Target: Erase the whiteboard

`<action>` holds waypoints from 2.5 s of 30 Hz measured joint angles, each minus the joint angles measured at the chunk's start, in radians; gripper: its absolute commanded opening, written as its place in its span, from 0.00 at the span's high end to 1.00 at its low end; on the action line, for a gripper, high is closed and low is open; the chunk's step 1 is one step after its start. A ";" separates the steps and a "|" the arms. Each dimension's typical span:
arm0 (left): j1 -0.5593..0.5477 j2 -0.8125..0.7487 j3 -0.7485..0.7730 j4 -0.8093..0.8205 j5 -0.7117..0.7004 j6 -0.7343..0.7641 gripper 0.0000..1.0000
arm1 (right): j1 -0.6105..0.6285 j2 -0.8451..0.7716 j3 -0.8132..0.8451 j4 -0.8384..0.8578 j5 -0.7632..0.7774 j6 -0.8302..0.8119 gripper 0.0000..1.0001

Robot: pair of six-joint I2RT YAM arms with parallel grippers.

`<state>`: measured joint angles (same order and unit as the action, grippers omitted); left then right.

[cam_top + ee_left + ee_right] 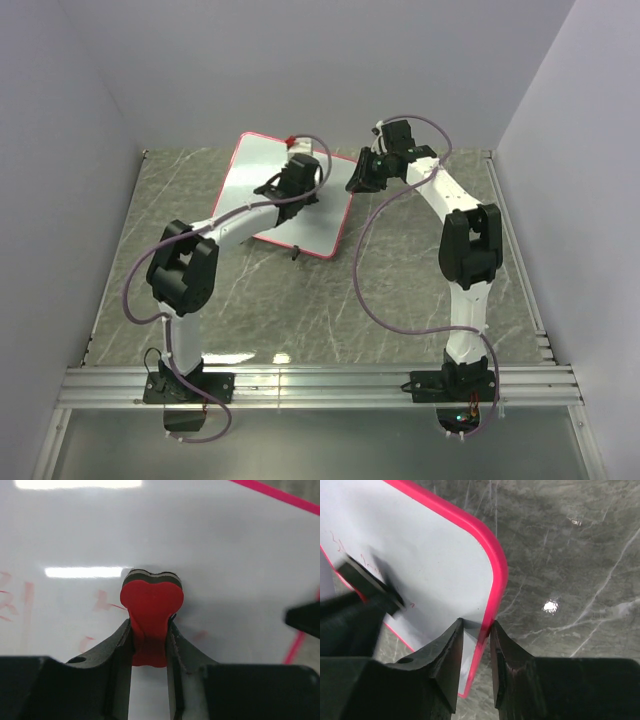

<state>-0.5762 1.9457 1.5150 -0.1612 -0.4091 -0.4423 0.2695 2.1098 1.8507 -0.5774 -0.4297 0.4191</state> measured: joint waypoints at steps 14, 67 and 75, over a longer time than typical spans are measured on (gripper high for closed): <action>-0.071 -0.051 -0.110 -0.030 0.170 -0.075 1.00 | 0.008 -0.071 -0.011 -0.037 0.058 -0.037 1.00; 0.184 -0.269 -0.541 -0.026 0.184 -0.090 1.00 | -0.055 0.236 0.231 0.119 -0.275 0.036 0.33; 0.218 -0.245 -0.513 -0.055 0.173 -0.056 1.00 | 0.025 0.194 0.050 0.341 -0.346 0.113 0.40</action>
<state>-0.3584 1.7008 1.0023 -0.2165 -0.2359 -0.4980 0.2943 2.3035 1.9003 -0.2367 -0.7753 0.5323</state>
